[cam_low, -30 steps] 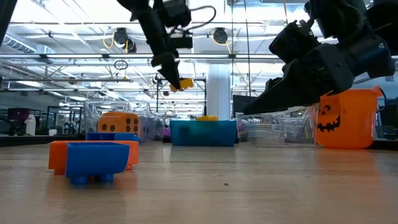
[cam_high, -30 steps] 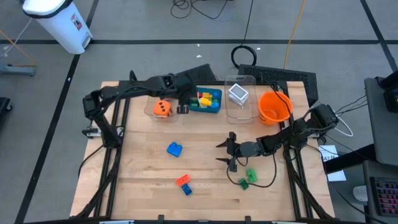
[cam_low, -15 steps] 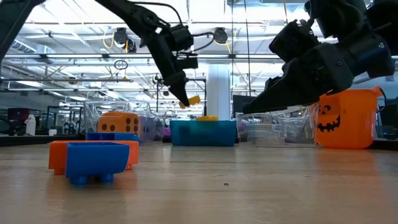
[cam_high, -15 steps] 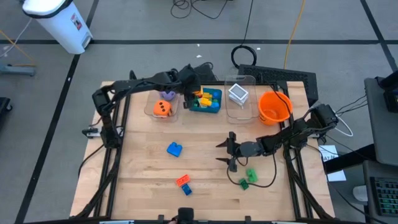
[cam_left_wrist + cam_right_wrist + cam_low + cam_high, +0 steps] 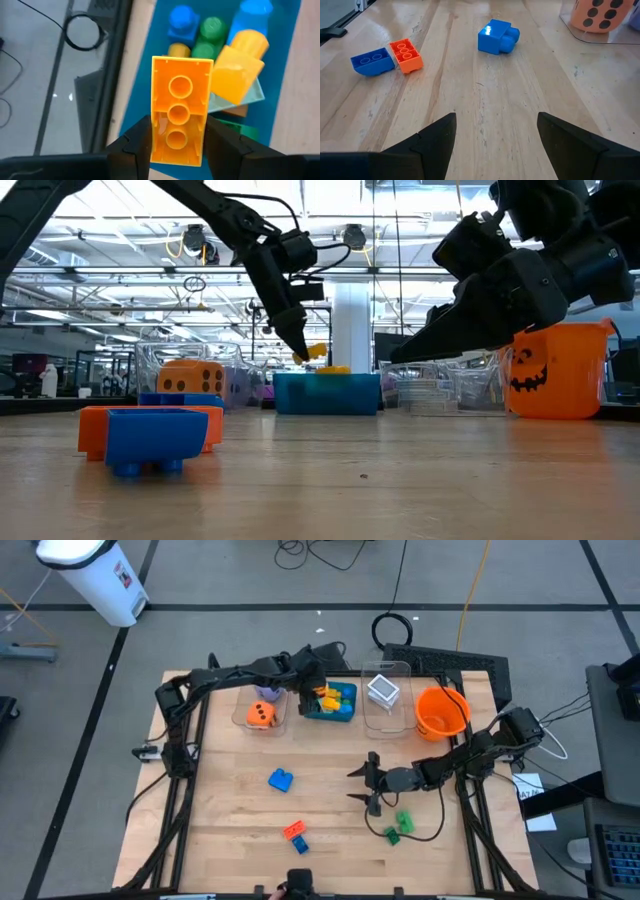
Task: Pick & Place Toys
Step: Put the yellow game piece into the blue bin, then put the blue game piece into the blue bin
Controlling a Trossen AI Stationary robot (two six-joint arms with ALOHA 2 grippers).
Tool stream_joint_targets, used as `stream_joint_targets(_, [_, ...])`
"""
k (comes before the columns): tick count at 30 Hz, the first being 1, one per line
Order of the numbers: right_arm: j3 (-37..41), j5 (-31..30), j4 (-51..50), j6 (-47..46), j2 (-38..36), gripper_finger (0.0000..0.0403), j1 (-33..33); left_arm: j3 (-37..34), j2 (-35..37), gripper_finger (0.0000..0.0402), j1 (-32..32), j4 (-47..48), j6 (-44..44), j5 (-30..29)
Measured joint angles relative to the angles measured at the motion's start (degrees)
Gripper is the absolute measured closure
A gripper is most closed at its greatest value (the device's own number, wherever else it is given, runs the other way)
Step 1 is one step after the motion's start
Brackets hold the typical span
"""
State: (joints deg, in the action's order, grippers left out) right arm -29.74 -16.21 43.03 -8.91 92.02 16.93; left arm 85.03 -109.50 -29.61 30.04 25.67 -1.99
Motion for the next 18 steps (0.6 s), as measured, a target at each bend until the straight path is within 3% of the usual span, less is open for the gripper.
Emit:
stream_joint_targets(3, [0.00,0.00,-0.01,-0.02,0.00,0.0133,0.02,-0.02,-0.08,0.0251,-0.13,0.20,-0.78,-0.16])
stream_joint_targets(12, [0.00,0.04,-0.65,-0.85,0.00,0.0133,0.02,-0.02,-0.06,0.0159,-0.22,-0.10,-2.20,-2.63])
stream_joint_targets(18, [0.00,0.04,-1.78,-0.87,-0.01,0.0133,0.02,0.91,0.69,0.0132,0.28,1.26,-1.11,-6.95])
